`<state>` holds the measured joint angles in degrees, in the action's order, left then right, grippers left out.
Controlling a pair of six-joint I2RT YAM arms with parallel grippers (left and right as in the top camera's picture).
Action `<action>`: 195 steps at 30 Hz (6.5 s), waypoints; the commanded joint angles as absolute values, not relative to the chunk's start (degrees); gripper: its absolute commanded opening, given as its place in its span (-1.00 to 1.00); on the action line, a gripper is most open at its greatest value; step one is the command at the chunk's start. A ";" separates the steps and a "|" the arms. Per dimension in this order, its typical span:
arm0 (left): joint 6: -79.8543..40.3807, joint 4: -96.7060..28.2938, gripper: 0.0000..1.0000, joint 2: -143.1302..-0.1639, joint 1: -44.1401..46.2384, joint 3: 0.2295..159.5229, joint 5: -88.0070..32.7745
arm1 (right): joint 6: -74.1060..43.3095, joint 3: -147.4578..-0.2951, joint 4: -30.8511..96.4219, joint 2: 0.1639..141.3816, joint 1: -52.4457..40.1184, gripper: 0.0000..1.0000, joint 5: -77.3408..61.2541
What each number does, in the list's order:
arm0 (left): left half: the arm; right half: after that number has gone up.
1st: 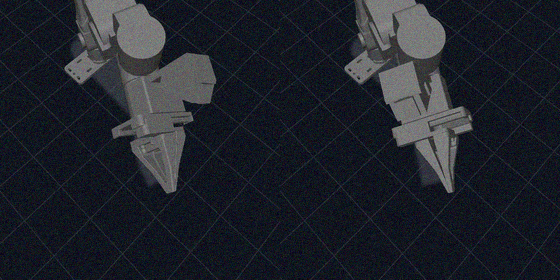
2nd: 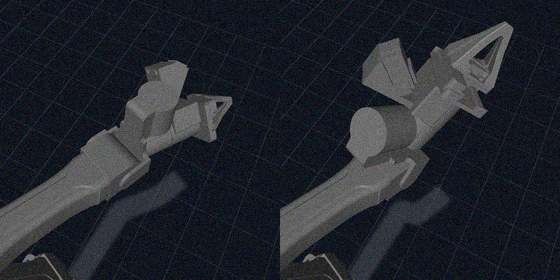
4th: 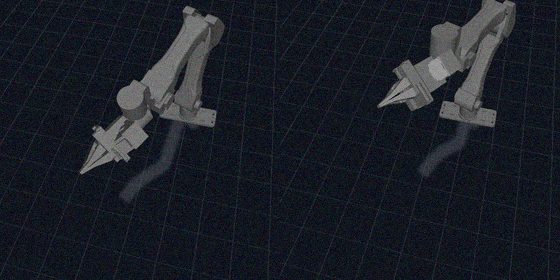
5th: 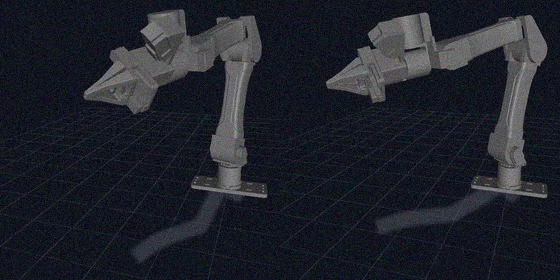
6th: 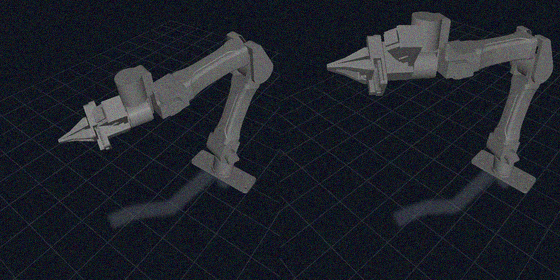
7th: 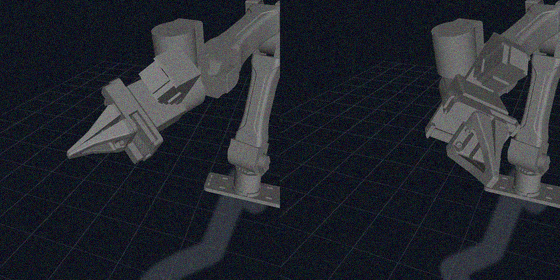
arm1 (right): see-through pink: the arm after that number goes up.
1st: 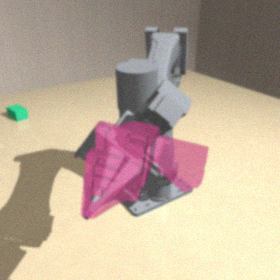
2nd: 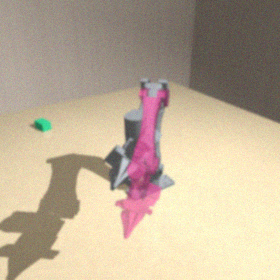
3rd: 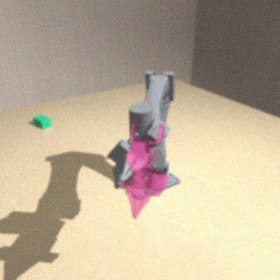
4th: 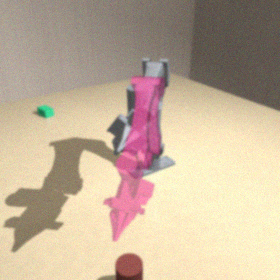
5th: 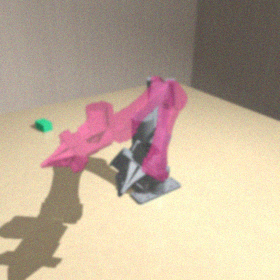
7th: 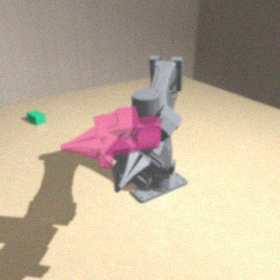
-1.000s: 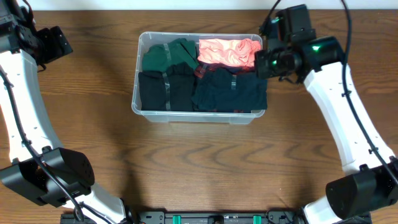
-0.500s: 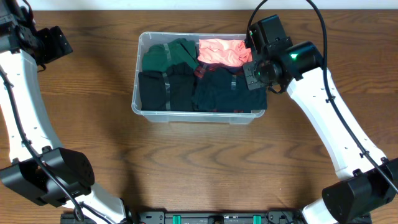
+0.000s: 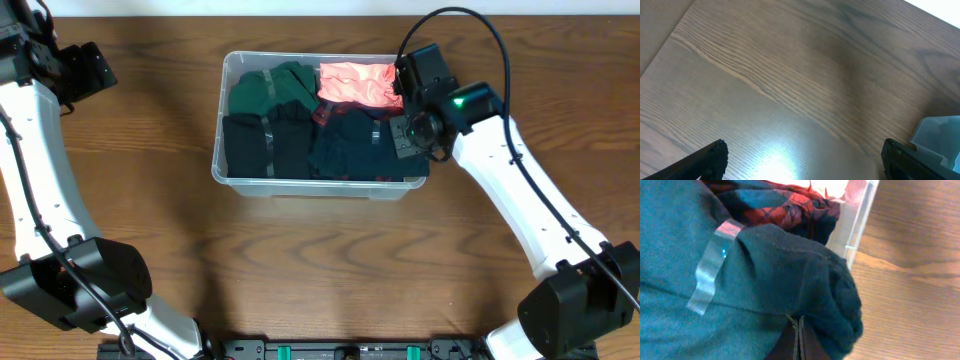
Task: Pack container
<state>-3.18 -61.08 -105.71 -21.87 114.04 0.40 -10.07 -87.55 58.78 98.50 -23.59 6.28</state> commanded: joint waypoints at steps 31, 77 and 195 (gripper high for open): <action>-3.70 -61.04 0.96 -106.10 -21.91 114.21 0.49 | -13.45 -79.35 47.00 97.36 -22.87 -0.96 4.27; -3.70 -61.04 0.96 -106.10 -21.91 114.21 0.51 | -8.99 -103.28 81.56 84.29 -3.01 0.99 6.00; 8.29 -34.46 0.96 -61.65 0.14 79.88 -8.43 | -3.57 -3.05 10.46 0.38 1.45 0.98 0.38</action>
<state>7.01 -37.04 -65.73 -0.01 86.91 -8.60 -3.40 -3.42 10.59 0.84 0.99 -0.21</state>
